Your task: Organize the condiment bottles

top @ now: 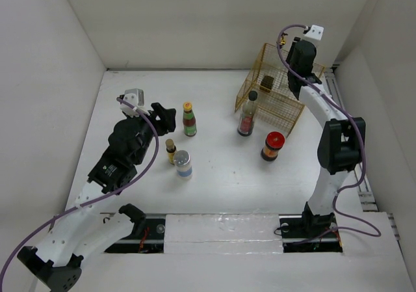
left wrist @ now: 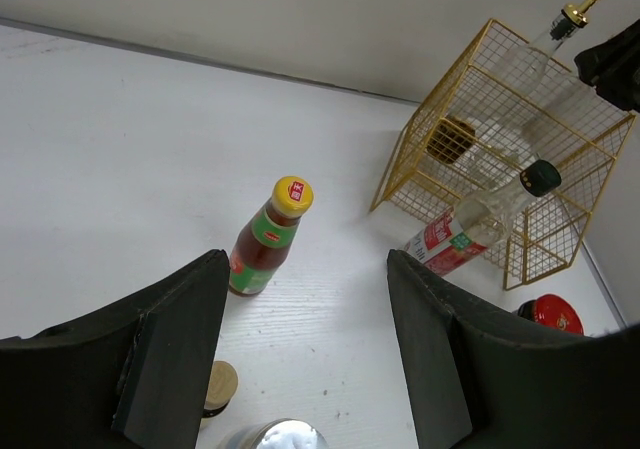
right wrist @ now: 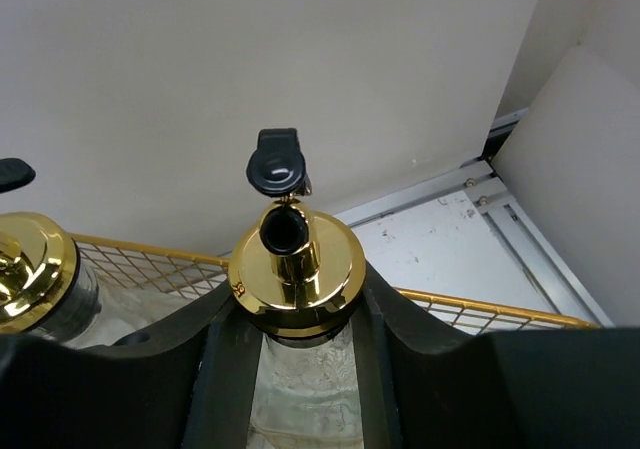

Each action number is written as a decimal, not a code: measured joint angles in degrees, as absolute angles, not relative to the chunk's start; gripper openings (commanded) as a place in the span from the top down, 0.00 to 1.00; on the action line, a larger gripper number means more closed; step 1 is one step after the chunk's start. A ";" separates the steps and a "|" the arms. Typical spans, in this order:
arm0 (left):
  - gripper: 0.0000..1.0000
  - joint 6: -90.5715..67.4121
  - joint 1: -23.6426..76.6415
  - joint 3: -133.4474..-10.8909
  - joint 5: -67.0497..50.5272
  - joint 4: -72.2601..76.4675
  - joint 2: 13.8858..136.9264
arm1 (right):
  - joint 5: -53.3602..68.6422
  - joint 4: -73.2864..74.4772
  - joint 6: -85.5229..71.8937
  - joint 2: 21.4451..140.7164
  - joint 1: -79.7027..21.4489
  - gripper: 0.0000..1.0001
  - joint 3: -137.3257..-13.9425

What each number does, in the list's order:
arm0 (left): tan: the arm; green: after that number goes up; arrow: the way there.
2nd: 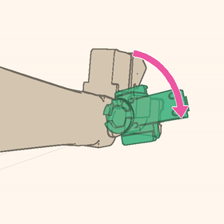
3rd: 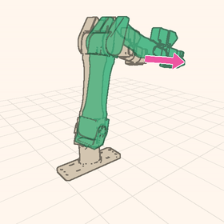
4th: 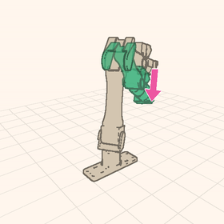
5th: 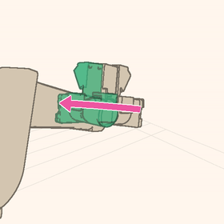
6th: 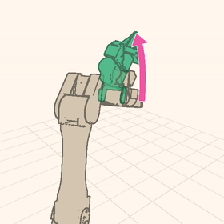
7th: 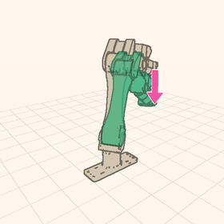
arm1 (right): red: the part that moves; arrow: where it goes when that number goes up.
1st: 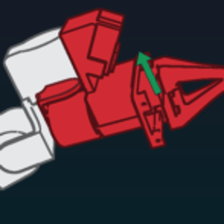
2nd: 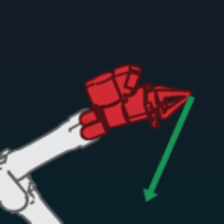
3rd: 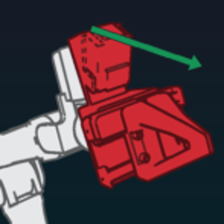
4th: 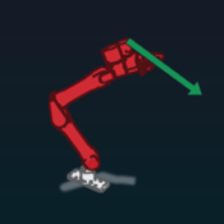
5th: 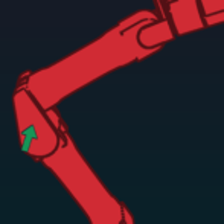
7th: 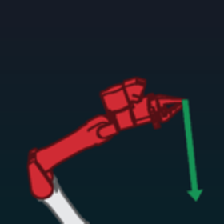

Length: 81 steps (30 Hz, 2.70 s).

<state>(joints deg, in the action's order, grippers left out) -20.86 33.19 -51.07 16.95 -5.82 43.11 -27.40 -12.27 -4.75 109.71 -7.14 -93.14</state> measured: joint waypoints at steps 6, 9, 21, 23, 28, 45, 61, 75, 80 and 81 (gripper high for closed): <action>0.40 -20.86 33.19 -51.07 16.73 -5.82 43.09 | -28.91 -12.88 -6.92 109.21 -8.36 0.20 -93.17; 0.40 -20.86 33.19 -51.07 16.62 -5.82 43.09 | -28.82 -11.16 -7.40 107.70 -8.73 0.16 -93.38; 0.40 -20.86 33.19 -51.07 16.10 -5.80 42.41 | -11.90 -5.37 -10.52 76.36 -12.69 0.74 -78.30; 0.40 -20.86 33.19 -51.07 15.88 -5.80 42.11 | -5.65 -4.95 -11.46 71.75 -15.25 0.51 -73.97; 0.40 -20.88 33.19 -51.07 15.29 -5.80 41.69 | 3.97 0.05 -11.81 68.66 -21.82 0.14 -66.65; 0.40 -20.91 33.19 -51.07 14.55 -5.80 41.45 | 3.05 3.79 -11.57 83.44 -24.38 0.28 -64.42; 0.40 -20.88 33.19 -51.07 14.26 -5.80 41.45 | -13.34 -2.63 -9.26 87.61 -30.85 0.80 -65.56; 0.40 -20.88 33.19 -51.07 13.50 -5.80 41.47 | -16.36 1.10 -9.41 68.86 -22.85 0.85 -72.44; 0.40 -20.88 33.19 -51.07 13.50 -5.80 41.47 | -19.94 1.85 -9.06 69.25 -13.91 0.85 -78.02; 0.40 -20.91 33.19 -51.07 13.47 -5.80 41.45 | -20.18 2.37 -9.02 70.06 -12.14 0.85 -79.26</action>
<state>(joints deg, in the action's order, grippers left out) -20.91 33.19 -51.07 13.47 -5.80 41.45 -20.18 2.37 -9.02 70.06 -12.14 -79.26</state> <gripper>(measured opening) 0.600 0.431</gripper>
